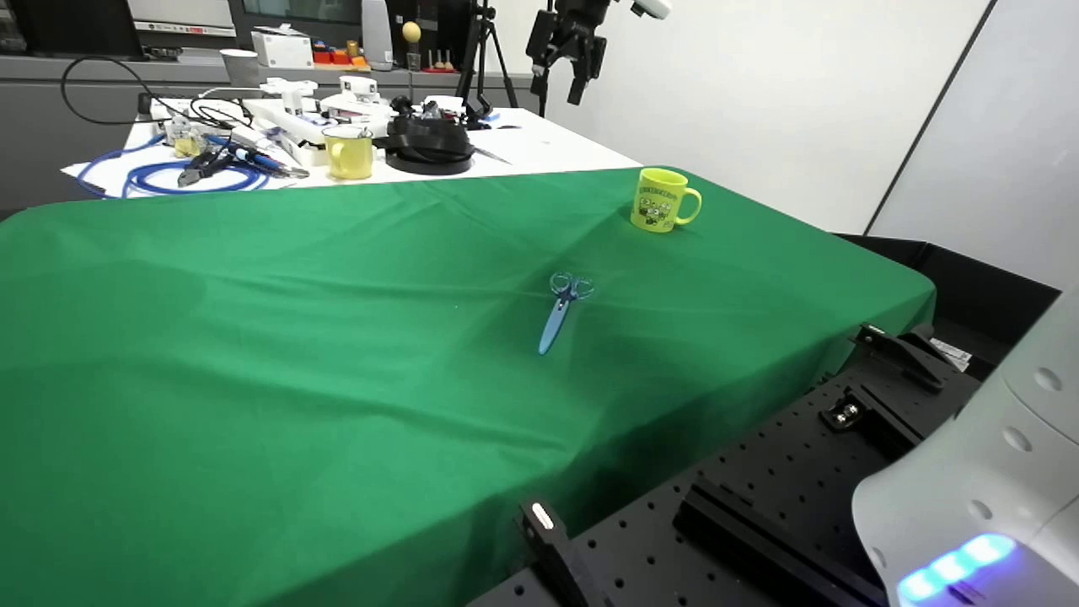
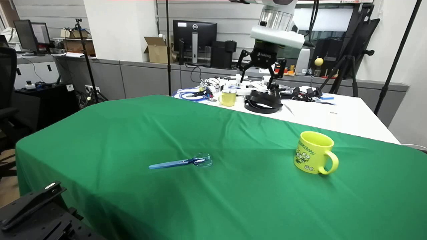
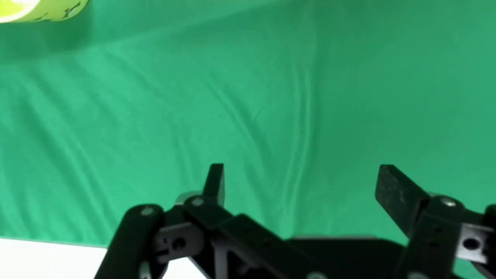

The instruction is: Remove the scissors from the mug.

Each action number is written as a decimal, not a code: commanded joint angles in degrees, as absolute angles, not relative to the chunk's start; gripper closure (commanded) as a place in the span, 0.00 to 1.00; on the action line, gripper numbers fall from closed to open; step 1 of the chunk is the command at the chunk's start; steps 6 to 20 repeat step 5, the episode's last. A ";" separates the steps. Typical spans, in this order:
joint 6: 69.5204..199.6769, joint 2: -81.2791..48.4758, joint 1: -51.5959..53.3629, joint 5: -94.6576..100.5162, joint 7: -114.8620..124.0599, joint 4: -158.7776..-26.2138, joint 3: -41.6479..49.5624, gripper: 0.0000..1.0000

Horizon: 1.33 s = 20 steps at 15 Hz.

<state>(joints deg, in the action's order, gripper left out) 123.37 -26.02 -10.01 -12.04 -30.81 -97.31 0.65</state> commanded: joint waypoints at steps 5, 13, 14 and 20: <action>133.61 -24.38 -8.55 -5.48 -23.64 -102.99 1.07 0.00; 133.61 -24.38 -8.55 -5.48 -23.64 -102.99 1.07 0.00; 133.61 -24.38 -8.55 -5.48 -23.64 -102.99 1.07 0.00; 133.61 -24.38 -8.55 -5.48 -23.64 -102.99 1.07 0.00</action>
